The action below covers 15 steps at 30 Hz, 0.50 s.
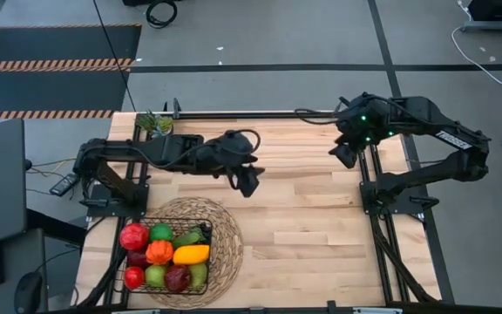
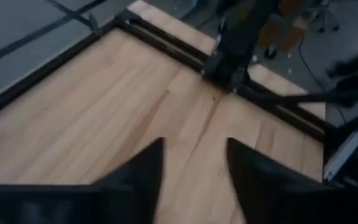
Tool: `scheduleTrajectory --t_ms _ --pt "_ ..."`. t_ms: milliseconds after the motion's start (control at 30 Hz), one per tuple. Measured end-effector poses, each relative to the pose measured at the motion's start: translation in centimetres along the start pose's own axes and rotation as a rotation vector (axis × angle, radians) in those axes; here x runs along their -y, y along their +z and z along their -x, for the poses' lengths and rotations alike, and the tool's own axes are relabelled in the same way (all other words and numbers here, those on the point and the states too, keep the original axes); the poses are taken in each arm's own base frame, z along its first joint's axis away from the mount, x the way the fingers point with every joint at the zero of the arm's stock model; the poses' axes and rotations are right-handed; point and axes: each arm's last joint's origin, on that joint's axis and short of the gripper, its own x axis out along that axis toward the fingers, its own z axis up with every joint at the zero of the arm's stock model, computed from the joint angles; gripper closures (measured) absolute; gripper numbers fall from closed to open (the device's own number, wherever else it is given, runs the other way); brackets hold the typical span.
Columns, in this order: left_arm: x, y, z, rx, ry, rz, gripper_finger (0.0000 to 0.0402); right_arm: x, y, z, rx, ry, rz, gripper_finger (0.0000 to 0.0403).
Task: Build produce basket
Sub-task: Return to Home Position
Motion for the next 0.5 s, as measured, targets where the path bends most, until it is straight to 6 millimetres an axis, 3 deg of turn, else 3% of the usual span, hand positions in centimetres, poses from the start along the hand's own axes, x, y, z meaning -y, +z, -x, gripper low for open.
scheduleTrajectory --t_ms 133,200,400,500 --pt "-0.4 0.4 -0.2 0.022 0.014 0.01 0.0346 0.5 -1.3 0.4 -0.091 -0.057 -0.057 0.0225" --pt "-0.4 0.4 0.1 0.045 0.042 0.013 0.0386 0.4 -1.6 1.0 -0.064 -0.012 -0.022 0.025" --pt "0.3 0.1 4.3 0.159 0.093 -0.08 0.0397 1.0 -3.5 4.6 0.165 0.08 -0.036 0.0352" --pt "-0.3 -1.3 5.8 0.168 0.07 -0.087 0.0397 1.3 -4.8 6.0 0.319 0.156 -0.065 0.0394"
